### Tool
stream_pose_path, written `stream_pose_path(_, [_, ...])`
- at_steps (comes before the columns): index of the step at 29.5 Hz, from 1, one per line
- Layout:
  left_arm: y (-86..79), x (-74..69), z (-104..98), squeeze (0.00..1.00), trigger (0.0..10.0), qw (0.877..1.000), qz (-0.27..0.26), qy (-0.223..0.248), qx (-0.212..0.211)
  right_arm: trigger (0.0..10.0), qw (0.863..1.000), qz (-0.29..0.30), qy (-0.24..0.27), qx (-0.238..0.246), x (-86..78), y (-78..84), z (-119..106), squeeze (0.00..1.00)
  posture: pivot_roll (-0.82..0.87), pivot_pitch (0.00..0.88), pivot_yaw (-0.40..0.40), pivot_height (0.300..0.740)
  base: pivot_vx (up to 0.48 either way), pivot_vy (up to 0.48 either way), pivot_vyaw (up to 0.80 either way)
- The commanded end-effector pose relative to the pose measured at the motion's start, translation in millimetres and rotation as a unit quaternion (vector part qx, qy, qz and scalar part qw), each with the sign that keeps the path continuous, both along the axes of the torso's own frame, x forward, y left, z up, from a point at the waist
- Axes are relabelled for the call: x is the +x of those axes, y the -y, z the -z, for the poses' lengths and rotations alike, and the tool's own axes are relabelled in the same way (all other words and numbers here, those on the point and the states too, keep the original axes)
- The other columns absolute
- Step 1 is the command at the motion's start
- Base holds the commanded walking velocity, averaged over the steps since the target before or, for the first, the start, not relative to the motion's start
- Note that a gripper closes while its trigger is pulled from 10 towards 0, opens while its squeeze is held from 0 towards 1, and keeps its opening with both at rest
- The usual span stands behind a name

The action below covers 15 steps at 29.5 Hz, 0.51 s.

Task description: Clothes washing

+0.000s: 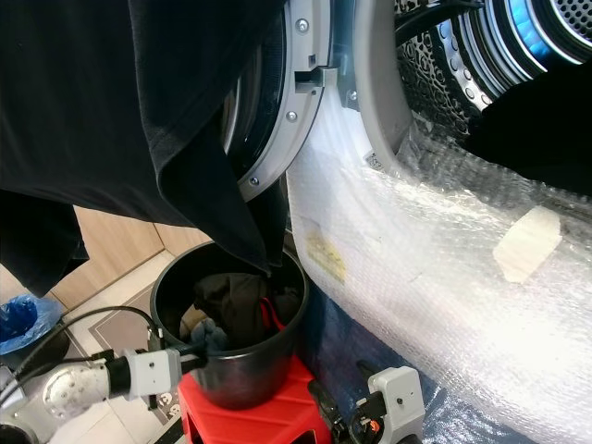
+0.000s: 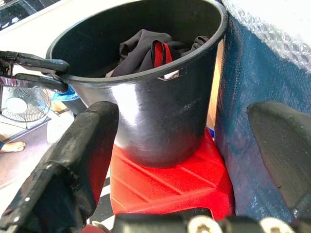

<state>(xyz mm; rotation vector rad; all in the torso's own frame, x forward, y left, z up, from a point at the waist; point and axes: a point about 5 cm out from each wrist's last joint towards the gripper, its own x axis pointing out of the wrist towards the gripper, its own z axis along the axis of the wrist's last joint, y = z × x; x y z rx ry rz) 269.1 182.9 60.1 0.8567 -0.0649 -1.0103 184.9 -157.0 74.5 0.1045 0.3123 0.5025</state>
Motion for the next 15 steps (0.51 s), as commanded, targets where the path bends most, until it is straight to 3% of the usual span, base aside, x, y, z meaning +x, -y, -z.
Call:
stream_pose_path(1, [6.6,-1.8,-9,0.00,0.0,0.999,0.007,0.019,-0.031,10.0,1.000,-0.002,-0.005,-0.001,-0.4,-0.5,3,0.00,-0.17,0.081,0.056,0.740,0.000,0.000,0.00])
stream_pose_path(15, [38.7,-34.9,-9,0.00,0.0,0.996,0.027,-0.013,-0.087,10.0,1.000,-0.003,-0.001,-0.005,5.1,1.4,5,0.00,-0.18,0.068,0.063,0.740,0.000,0.000,0.00])
